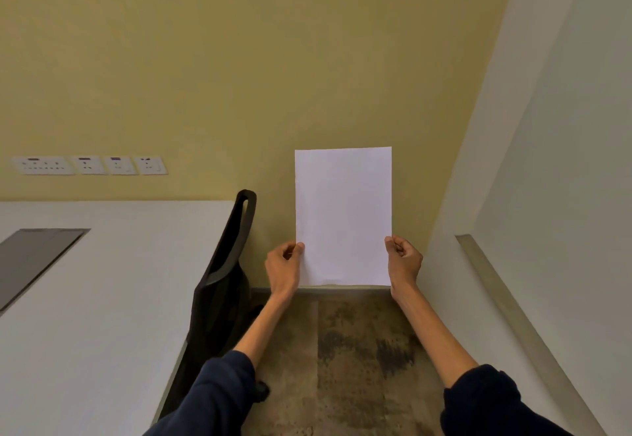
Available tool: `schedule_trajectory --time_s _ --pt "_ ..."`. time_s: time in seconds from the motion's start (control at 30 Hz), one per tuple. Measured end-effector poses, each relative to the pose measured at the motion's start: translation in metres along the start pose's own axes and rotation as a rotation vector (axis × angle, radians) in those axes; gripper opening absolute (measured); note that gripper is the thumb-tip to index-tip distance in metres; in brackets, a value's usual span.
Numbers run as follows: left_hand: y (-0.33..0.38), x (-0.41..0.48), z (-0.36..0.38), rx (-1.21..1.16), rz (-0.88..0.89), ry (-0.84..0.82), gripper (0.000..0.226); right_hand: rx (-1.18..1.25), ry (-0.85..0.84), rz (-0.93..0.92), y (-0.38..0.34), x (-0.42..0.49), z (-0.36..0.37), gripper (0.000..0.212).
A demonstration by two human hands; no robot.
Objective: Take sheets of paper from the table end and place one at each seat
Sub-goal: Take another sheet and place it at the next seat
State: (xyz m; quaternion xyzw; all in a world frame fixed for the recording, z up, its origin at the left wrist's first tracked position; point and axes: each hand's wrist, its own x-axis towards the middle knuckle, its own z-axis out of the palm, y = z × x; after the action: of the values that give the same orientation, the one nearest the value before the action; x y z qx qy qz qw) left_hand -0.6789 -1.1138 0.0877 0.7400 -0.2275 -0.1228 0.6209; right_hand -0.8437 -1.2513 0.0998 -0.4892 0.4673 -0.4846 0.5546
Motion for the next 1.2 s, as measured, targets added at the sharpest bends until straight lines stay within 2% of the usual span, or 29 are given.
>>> schedule_trajectory --time_s 0.17,0.33,0.43,0.53,0.57,0.6,0.7,0.87,1.03,1.2 --pt "-0.015 0.067 0.006 0.024 -0.065 0.146 0.027 -0.028 -0.132 0.026 0.013 0.063 0.068 0.009" --pt "-0.025 0.138 0.014 0.047 -0.097 0.257 0.026 -0.074 -0.275 0.039 0.02 0.132 0.141 0.01" --pt "-0.025 0.177 0.014 0.032 -0.135 0.348 0.024 -0.118 -0.363 0.063 0.018 0.172 0.192 0.003" --pt "-0.028 0.209 0.007 0.043 -0.148 0.441 0.019 -0.144 -0.482 0.067 0.016 0.2 0.243 0.012" --pt "-0.028 0.217 0.002 0.052 -0.162 0.474 0.015 -0.16 -0.522 0.069 0.015 0.207 0.26 0.008" --pt "-0.029 0.222 -0.003 0.065 -0.175 0.504 0.014 -0.174 -0.566 0.072 0.015 0.209 0.277 0.002" --pt "-0.035 0.237 -0.027 0.114 -0.209 0.597 0.023 -0.218 -0.709 0.088 0.016 0.211 0.326 0.017" --pt "-0.046 0.266 -0.08 0.133 -0.257 0.758 0.023 -0.255 -0.888 0.07 0.021 0.195 0.421 0.002" --pt "-0.075 0.289 -0.141 0.113 -0.304 0.91 0.017 -0.298 -1.083 0.096 0.045 0.161 0.515 0.013" --pt "-0.109 0.302 -0.194 0.086 -0.409 1.032 0.015 -0.439 -1.319 0.077 0.072 0.128 0.592 0.009"
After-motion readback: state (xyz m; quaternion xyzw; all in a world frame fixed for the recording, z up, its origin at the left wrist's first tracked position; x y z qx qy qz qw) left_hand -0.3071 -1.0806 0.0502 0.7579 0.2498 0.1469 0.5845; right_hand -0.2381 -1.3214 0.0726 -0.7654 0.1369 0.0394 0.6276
